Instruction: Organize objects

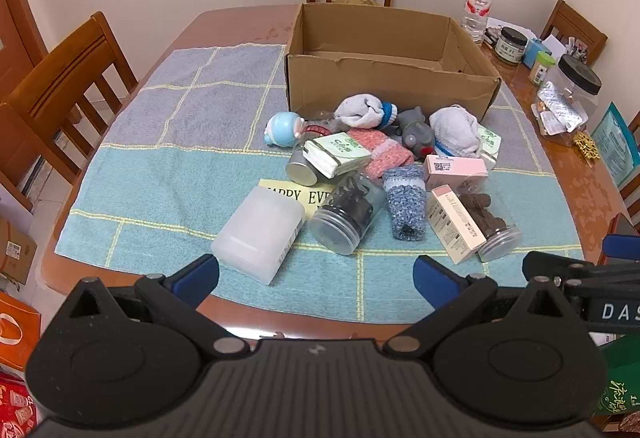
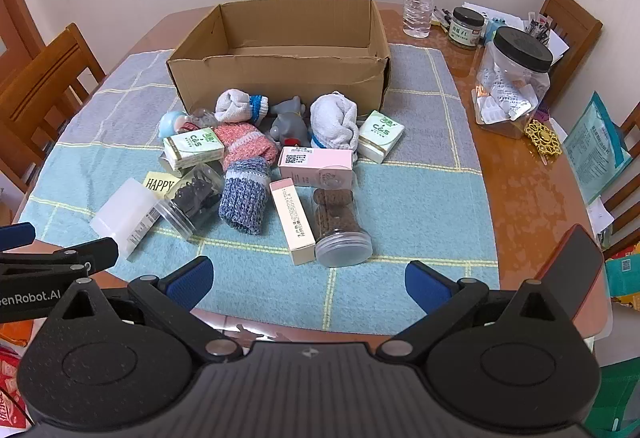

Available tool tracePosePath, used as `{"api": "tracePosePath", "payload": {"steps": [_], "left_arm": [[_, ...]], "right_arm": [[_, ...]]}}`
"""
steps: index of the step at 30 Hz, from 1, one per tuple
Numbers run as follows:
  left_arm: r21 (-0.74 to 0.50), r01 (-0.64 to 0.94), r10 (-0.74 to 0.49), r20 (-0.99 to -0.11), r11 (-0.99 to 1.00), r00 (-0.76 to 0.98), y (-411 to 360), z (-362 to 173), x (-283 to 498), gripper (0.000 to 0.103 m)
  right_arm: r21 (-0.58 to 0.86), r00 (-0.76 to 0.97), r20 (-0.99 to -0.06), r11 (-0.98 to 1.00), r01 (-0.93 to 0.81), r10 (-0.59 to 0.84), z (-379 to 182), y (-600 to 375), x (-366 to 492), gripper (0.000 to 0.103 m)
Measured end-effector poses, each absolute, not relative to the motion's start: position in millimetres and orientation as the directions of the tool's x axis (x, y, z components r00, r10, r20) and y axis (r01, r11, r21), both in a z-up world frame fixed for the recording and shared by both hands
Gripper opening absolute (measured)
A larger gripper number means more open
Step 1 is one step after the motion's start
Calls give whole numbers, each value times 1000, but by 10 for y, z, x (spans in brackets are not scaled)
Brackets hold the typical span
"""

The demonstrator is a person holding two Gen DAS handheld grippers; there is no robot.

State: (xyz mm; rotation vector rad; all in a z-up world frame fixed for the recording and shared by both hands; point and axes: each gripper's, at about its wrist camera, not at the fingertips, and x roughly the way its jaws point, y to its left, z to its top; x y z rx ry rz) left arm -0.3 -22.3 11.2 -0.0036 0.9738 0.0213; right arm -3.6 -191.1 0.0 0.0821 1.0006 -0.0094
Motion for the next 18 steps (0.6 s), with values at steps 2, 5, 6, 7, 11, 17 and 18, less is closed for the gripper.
{"api": "tracePosePath", "payload": {"steps": [2,5,6,7,11,17,18], "left_arm": [[4,-14,11,-828,1000,561,-230,129,-1,102],[11,-10,15,-828,1000,560,-242,157,-2,102],[11,-8,14,-828,1000,561,-243,166,0,102],[11,-7,13,-827,1000,562,-244,171,0,102],[14,4,9,-828,1000,560,-253,190,30,102],[7,15,-3,-820,1000,573,-230,202,73,102],[5,17,-6,-819,1000,574,-224,198,80,102]], "right_arm": [[65,541,-840,997,46,30,7,-1919,-41,103],[67,542,-840,996,50,30,23,-1923,-41,103],[70,545,-838,996,49,32,29,-1926,-47,103],[71,546,-837,996,50,32,35,-1928,-46,103],[73,543,-839,996,48,35,45,-1928,-42,103],[66,544,-838,997,46,30,60,-1916,-26,103],[64,545,-838,997,49,27,65,-1914,-18,103]]}}
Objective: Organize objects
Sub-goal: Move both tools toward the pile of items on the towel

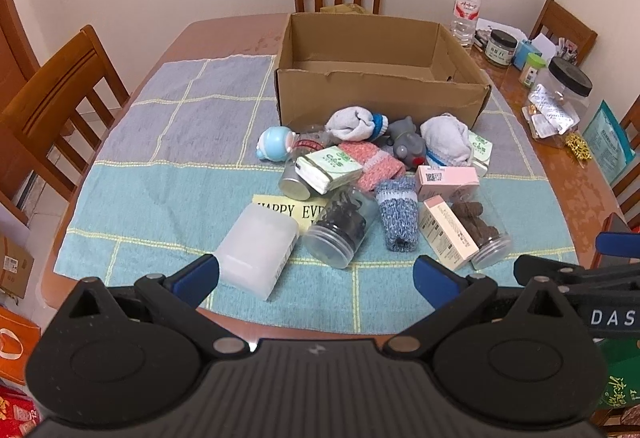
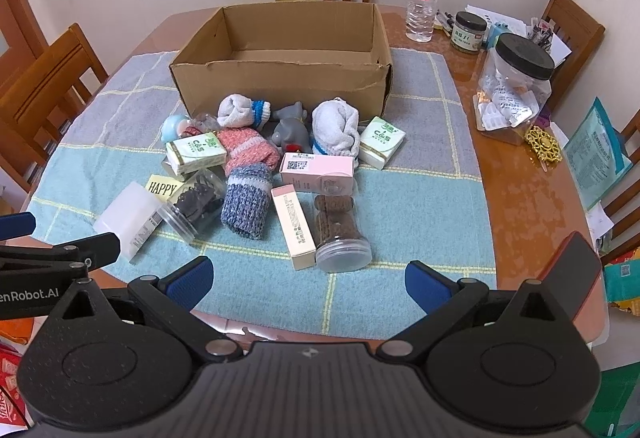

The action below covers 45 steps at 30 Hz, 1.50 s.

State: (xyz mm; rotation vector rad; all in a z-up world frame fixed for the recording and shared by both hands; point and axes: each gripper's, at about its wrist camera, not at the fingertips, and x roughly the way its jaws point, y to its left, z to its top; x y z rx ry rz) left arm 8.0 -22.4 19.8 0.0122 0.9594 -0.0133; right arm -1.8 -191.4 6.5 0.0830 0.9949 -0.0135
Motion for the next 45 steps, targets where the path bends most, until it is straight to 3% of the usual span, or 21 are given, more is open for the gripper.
{"api": "tracePosePath", "payload": {"steps": [13,27,38,45], "left_arm": [[-32,65,-66,-768,997,637,-96,186,142,102],[-80,101,-125,-786,992,606,74,-218,208,102],[-29,84,-73,-811,996,580,215,-587,278,102],[-8,57,-39,-828,998,559,322,-812,346,102]], "right_arm": [[66,578,-816,997,43,29,58,-1905,22,103],[91,612,-789,996,21,59,-135,-1900,54,103],[92,626,-775,996,-22,85,-396,-1891,69,103],[14,597,-802,999,-30,29,-655,-1872,112,103]]}}
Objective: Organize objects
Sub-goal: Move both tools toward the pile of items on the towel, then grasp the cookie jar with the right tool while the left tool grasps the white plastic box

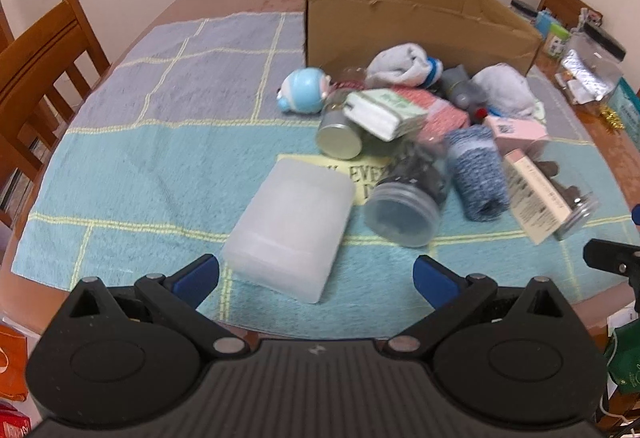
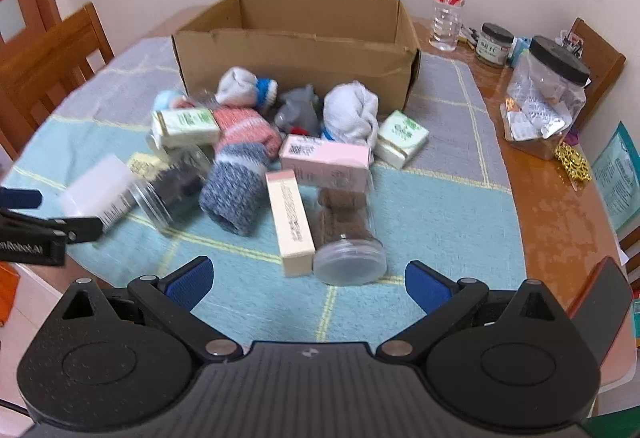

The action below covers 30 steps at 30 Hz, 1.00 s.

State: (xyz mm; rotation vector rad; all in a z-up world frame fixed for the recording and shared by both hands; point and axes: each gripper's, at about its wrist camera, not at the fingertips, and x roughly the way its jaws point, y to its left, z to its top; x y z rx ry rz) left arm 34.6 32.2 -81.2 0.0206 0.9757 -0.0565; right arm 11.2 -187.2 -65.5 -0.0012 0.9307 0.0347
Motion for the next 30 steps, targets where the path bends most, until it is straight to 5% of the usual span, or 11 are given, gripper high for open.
{"api": "tracePosePath", "payload": {"steps": [30], "left_arm": [[97,-39,104,-879,994,466,1099,-1165,686,102]], "right_arm": [[-75,480,-864,981,179,-154,-1220,-2599,421,103]]}}
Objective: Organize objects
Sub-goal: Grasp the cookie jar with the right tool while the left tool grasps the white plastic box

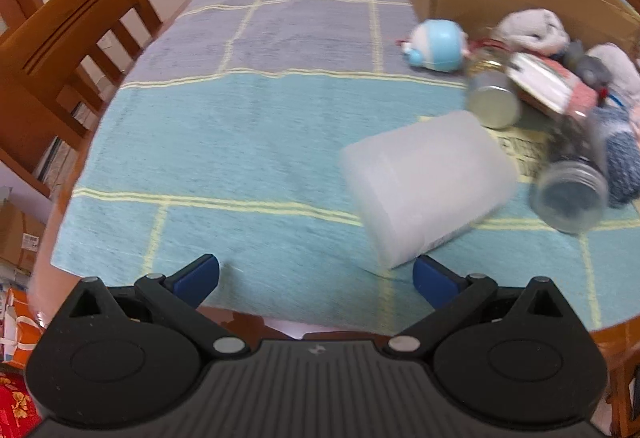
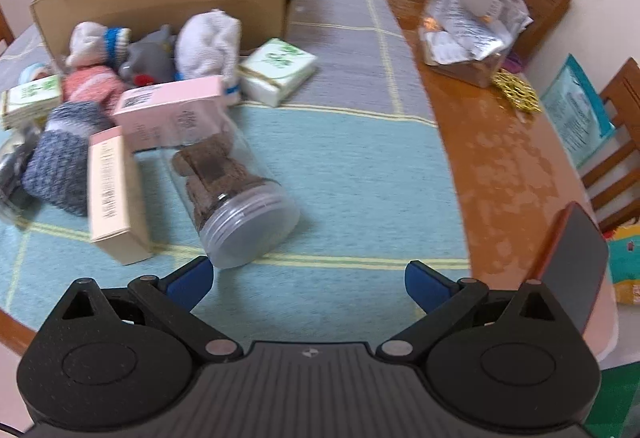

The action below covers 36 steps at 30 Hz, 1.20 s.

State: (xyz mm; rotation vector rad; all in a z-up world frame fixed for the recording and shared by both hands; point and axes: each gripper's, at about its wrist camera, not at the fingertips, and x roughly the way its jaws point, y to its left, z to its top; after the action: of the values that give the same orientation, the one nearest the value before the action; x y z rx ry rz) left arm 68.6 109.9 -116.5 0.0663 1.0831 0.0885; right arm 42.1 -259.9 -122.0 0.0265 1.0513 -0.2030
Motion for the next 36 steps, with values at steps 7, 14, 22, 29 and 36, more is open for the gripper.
{"api": "tracePosePath", "payload": {"steps": [7,14,22,29,36], "left_arm": [[126,-79,149,-869,989,473,1285,-1157,933,102],[91,-59,108,-880,994,463,1308,-1134,967,102],[-22,124,-80,-873,992,481,1055,-959,909,102],[-50,182,-134,-864,982,485,843,-959,1070,102],[-78,226,-179,-862,971,475,805,-1008,1234,102]], "right_arm": [[-89,462,-867,970,226,-187,-1261,-2752,497,103],[-81,450,-871,960,266,-198,-1252,-2829,541,103],[95,478,-876,948,304,-66,-1068,-2727,491,103],[119,481,-874,932,342,-65,-1058,-2602,739,103],[133,441,-894,898,420,-74,-1101,-2580,854,103]]}}
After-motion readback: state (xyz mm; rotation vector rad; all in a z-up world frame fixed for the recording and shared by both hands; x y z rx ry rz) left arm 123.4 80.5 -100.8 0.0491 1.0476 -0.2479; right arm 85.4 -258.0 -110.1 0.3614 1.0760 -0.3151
